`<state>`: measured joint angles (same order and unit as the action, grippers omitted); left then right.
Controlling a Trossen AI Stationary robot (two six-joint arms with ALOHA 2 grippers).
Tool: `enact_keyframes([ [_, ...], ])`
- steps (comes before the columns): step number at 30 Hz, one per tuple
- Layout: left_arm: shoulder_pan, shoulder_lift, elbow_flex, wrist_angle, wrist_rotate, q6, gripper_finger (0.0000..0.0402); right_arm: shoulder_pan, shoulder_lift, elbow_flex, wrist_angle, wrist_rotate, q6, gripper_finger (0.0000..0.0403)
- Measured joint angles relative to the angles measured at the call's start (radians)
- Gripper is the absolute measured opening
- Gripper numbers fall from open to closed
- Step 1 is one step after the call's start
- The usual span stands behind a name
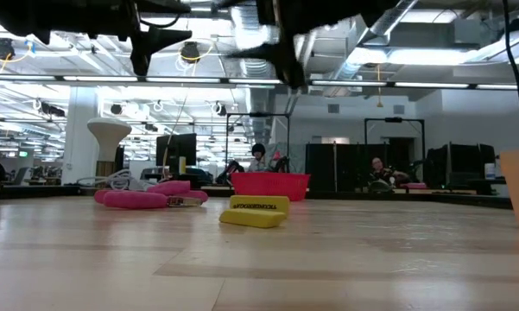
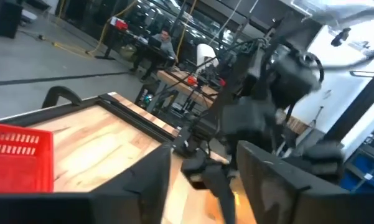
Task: Pick & Place School Supplies
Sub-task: Put the yellow eraser into the yellow bin
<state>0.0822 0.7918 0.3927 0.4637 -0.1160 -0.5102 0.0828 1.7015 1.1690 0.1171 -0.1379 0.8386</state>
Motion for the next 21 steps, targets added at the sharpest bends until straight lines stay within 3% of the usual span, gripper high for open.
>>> enact_keyframes([
  [7,0.002,0.0,0.0,0.005,0.077,-0.019,0.0215,-0.016,-0.004,0.097,0.048,0.018,-0.073,0.0235],
  [14,0.002,0.0,0.0,0.016,0.119,-0.049,0.0201,-0.037,-0.003,0.242,0.042,0.018,-0.212,0.0235],
  [21,0.002,0.0,0.0,0.017,0.153,-0.048,0.0185,-0.049,-0.002,0.333,-0.129,0.009,-0.321,0.0235],
])
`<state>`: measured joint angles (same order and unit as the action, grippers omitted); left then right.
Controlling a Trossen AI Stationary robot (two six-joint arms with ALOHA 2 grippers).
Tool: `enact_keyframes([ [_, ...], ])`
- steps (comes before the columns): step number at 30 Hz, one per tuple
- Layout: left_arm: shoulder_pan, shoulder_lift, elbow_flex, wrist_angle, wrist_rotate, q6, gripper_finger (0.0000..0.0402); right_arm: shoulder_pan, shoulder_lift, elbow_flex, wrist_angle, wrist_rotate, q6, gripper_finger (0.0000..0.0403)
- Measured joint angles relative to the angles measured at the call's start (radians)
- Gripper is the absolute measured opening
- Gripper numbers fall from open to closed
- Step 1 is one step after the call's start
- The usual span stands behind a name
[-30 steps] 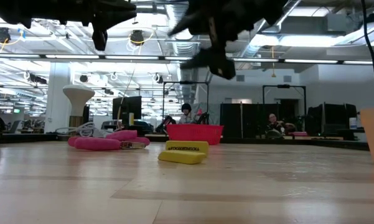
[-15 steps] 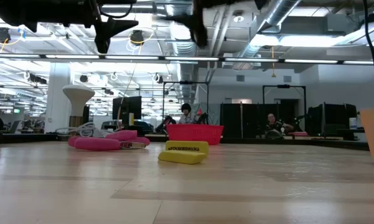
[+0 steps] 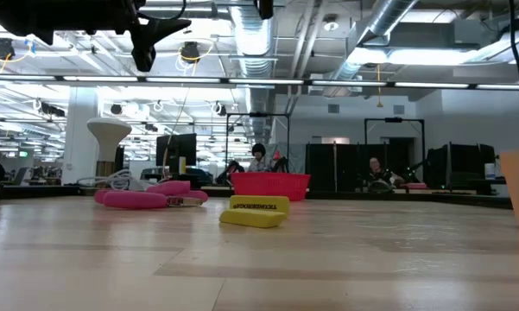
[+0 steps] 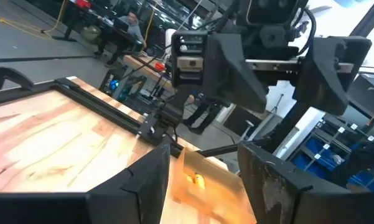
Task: Pick & Place School Supplies
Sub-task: Put the yellow eraser into the yellow bin
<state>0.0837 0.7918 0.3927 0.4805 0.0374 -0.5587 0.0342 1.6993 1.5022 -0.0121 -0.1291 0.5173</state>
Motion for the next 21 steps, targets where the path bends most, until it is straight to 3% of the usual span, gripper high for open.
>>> enact_keyframes([
  [21,0.0,0.0,0.0,0.0,0.002,0.003,0.0181,-0.019,0.001,0.05,-0.003,-0.003,-0.098,0.0235],
])
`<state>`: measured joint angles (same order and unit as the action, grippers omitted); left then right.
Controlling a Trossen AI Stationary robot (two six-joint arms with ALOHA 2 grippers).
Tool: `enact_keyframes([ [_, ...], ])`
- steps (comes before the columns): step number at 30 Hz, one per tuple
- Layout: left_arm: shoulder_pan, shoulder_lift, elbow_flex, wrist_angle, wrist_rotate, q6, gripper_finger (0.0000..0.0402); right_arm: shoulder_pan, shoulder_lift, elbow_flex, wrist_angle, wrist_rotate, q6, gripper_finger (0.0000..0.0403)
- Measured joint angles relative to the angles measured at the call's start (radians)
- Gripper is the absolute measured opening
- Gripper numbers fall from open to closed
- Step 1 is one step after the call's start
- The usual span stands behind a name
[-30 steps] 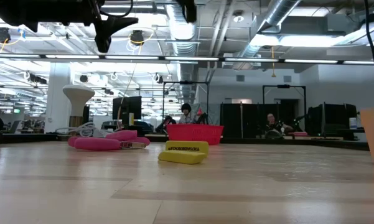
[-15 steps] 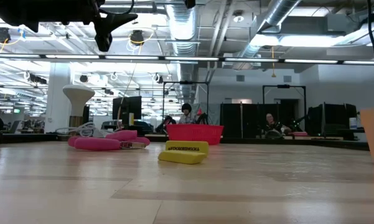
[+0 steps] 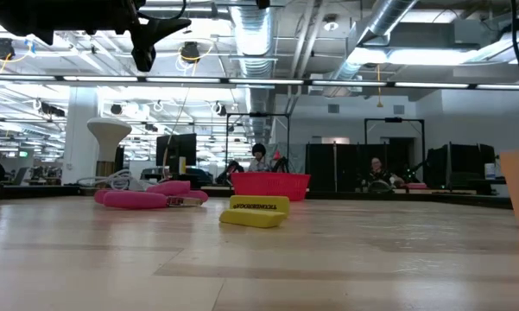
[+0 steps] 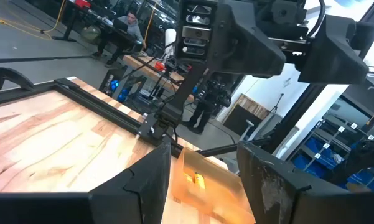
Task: Pick & Place School Supplies
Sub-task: Put the yellow eraser into the yellow bin
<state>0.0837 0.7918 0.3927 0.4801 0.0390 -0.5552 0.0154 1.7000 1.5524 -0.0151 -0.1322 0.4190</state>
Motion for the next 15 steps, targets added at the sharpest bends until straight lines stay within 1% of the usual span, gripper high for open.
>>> enact_keyframes([
  [15,0.0,0.0,0.0,-0.001,0.0,0.008,0.0181,-0.005,0.0,0.0,0.004,0.001,-0.031,0.0235],
])
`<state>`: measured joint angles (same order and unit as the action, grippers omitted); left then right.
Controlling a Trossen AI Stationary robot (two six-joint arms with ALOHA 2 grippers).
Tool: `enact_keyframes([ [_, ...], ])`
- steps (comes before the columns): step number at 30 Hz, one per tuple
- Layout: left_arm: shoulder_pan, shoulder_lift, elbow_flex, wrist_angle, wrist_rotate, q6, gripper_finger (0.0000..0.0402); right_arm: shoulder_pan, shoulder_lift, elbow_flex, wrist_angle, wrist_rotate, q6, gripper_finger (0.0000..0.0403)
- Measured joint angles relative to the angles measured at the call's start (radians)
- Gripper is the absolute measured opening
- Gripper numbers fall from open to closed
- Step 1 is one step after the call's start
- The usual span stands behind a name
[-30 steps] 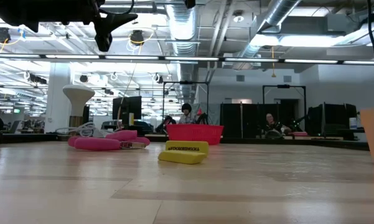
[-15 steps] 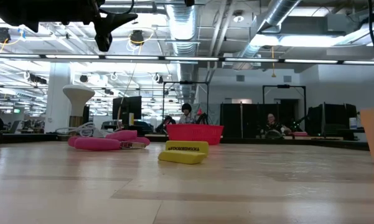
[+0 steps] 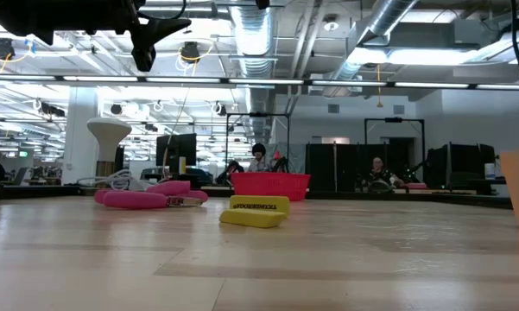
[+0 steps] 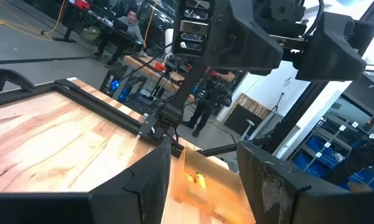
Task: Pick & Place School Supplies
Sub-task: Put the yellow eraser into the yellow bin
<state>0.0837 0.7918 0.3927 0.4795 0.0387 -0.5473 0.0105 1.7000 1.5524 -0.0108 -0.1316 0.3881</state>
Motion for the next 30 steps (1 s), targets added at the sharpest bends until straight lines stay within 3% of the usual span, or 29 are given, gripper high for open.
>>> enact_keyframes([
  [30,0.0,0.0,0.0,-0.001,0.0,0.076,0.0181,0.0,0.0,-0.001,0.082,0.001,-0.041,0.0235],
])
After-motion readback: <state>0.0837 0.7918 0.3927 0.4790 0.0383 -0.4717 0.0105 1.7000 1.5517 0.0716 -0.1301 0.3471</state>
